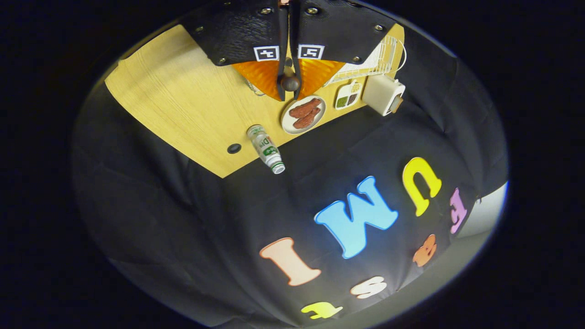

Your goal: Take the plate from the dish rack, then take the spoon from the basket and place it into the plate.

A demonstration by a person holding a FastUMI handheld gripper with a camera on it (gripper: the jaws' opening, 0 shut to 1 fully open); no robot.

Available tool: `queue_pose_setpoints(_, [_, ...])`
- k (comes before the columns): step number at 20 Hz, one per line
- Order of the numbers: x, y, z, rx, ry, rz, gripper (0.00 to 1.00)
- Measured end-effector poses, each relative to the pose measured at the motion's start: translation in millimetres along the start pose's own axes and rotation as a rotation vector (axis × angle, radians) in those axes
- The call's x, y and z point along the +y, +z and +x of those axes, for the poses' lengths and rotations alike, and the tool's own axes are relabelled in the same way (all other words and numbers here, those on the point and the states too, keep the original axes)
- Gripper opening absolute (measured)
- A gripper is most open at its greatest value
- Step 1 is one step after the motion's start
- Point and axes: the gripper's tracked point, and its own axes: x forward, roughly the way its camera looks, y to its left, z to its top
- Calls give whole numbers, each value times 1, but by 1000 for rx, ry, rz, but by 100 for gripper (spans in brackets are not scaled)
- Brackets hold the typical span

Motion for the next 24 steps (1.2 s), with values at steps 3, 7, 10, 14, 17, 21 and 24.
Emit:
queue_pose_setpoints(3, [41,-20,-21,53,68,-81,1])
queue_pose_setpoints(7, [89,-65,-42,135,152,-186,0])
queue_pose_setpoints(10, [118,-108,-54,205,204,-257,1])
queue_pose_setpoints(14, [141,-166,-60,301,240,-330,1])
queue_pose_setpoints(17, [146,-206,-60,361,246,-394,1])
queue_pose_setpoints(21, [154,-242,-63,408,252,-453,1])
queue_pose_setpoints(24, [160,-256,-64,415,258,-502,1])
